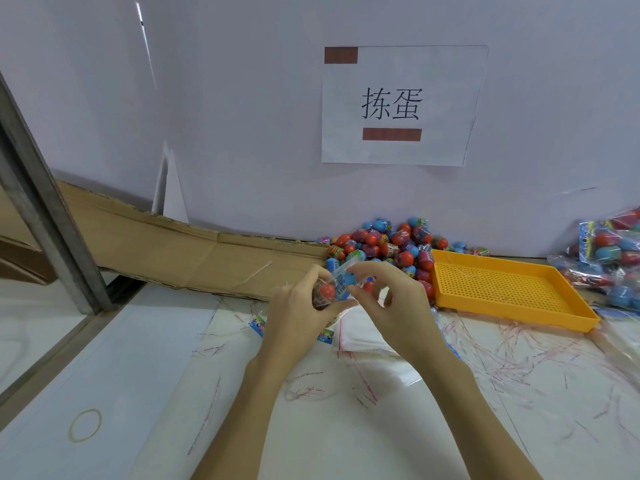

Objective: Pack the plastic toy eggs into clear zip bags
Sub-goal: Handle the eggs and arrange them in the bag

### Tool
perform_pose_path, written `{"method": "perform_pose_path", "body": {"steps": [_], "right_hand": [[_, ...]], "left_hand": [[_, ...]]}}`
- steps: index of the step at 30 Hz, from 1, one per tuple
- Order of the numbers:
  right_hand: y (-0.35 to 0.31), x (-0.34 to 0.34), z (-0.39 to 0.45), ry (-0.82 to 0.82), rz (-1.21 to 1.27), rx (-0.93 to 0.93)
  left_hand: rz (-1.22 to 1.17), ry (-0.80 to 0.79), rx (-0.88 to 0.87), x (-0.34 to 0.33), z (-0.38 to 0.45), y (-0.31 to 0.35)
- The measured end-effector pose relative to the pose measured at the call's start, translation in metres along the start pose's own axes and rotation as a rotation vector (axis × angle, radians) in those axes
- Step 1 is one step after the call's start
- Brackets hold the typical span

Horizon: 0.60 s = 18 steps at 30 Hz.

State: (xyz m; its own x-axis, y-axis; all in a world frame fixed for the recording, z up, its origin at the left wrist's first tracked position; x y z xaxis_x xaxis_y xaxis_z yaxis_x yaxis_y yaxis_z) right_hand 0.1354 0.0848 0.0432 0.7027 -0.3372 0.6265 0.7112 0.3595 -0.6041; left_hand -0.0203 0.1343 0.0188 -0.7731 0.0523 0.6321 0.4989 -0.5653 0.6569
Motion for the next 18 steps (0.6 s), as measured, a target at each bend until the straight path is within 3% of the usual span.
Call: {"method": "perform_pose_path", "body": {"steps": [8,14,18], "right_hand": [[-0.0032,0.0016,0.0004,-0.116,0.068,0.013],[-0.0052,-0.0028,0.0004,-0.172,0.027,0.051],[-0.0034,-0.0033,-0.0011,-0.189,-0.003,0.053]], "left_hand": [[-0.054,-0.022,-0.067,-0.0005,-0.0008,0.0042],[-0.113,-0.066,-0.02,-0.0035,0.0011,0.0021],[-0.317,-0.074,0.057,-0.0035,0.0023,-0.0035]]}}
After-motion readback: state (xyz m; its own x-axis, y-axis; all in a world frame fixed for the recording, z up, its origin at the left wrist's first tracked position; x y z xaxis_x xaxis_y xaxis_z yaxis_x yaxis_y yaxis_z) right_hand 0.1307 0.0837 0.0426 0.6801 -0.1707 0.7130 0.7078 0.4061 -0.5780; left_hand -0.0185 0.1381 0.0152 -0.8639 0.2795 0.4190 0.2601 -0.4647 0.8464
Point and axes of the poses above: each hand's wrist, its own z-axis towards the middle knuckle, its own x-axis out of the back of the hand, y = z × x, the point moved 6 cm from there along z, towards the middle knuckle, and after that the axes turned 9 degrees about -y, right-handed, at the moved point
